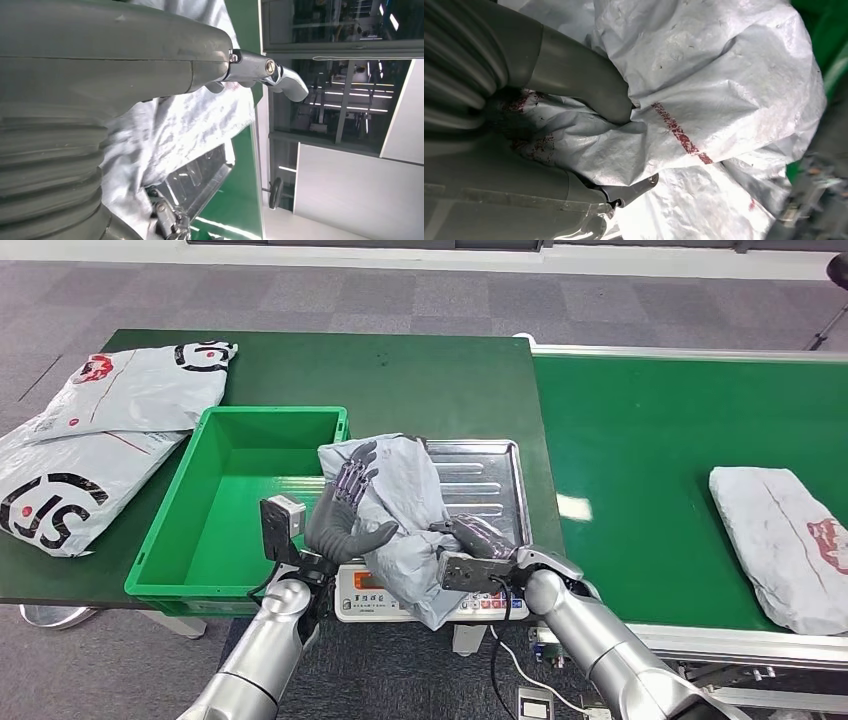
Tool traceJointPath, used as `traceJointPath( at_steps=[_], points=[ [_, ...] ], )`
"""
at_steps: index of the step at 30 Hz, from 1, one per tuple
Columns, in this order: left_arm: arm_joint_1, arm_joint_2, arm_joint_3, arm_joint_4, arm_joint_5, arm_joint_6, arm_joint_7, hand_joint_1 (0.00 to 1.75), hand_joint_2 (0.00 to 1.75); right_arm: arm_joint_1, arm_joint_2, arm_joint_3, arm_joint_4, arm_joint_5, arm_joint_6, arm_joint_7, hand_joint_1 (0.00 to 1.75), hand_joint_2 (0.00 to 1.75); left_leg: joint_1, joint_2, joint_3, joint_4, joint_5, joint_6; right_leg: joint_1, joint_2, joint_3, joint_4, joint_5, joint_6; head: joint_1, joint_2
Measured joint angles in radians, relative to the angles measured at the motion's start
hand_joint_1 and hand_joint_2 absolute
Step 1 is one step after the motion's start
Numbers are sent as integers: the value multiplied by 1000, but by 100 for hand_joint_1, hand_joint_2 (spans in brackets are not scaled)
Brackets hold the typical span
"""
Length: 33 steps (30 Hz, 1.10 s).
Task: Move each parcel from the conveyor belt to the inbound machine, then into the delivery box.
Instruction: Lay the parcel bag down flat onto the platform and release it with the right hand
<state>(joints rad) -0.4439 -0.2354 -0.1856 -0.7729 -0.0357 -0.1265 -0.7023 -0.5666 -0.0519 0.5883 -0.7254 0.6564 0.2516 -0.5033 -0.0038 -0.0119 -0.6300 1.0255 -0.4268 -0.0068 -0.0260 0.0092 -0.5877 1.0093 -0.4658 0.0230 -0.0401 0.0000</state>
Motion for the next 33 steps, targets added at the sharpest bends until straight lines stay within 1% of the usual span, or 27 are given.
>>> traceJointPath(
  at_steps=[1,2,4,6,11,13,15,17,28,31,33],
  points=[
    [0,1,0,-2,1,1,0,0,175,2,0,7,-1,-2,-22,-14,21,175,0,0,0,0,0,0,0,0,0,0,0,0,0,0],
    [1,1,0,-4,2,2,0,0,175,5,0,13,-4,-4,-52,-25,0,175,0,0,0,0,0,0,0,0,0,0,0,0,0,0],
    [4,3,0,-9,3,2,0,0,175,16,0,20,-18,-9,-119,-32,0,175,0,0,0,0,0,0,0,0,0,0,0,0,0,0],
    [5,4,0,-12,4,2,0,0,175,24,0,22,-33,-12,-162,-26,0,175,0,0,0,0,0,0,0,0,0,0,0,0,0,0],
    [6,4,0,-13,4,3,0,0,175,27,0,22,-40,-13,-174,-20,0,175,0,0,0,0,0,0,0,0,0,0,0,0,0,0],
    [6,4,0,-14,4,3,0,0,175,37,0,22,-55,-14,-199,-4,0,175,0,0,0,0,0,0,0,0,0,0,0,0,0,0],
    [7,5,0,-16,4,4,0,0,175,71,0,17,-99,-39,-268,13,0,175,0,-1,-1,0,0,0,0,0,0,0,0,0,0,0],
    [8,5,0,-16,5,3,0,0,175,102,-1,5,-137,-66,-316,16,0,175,0,-1,-1,0,0,0,0,0,0,0,0,0,0,0],
    [10,5,0,-16,9,1,0,0,175,120,-8,-25,-175,-79,-328,20,0,175,0,-1,-1,0,0,0,0,0,-1,0,0,0,0,0],
    [10,5,0,-16,9,1,0,0,175,120,-10,-36,-177,-81,-372,34,0,175,0,-1,-1,0,0,0,0,0,0,0,0,0,0,0],
    [10,5,0,-16,9,3,0,0,175,120,-12,-49,-178,-78,-427,65,0,175,0,-1,-1,0,0,0,0,0,0,0,0,0,0,0]
  ],
)
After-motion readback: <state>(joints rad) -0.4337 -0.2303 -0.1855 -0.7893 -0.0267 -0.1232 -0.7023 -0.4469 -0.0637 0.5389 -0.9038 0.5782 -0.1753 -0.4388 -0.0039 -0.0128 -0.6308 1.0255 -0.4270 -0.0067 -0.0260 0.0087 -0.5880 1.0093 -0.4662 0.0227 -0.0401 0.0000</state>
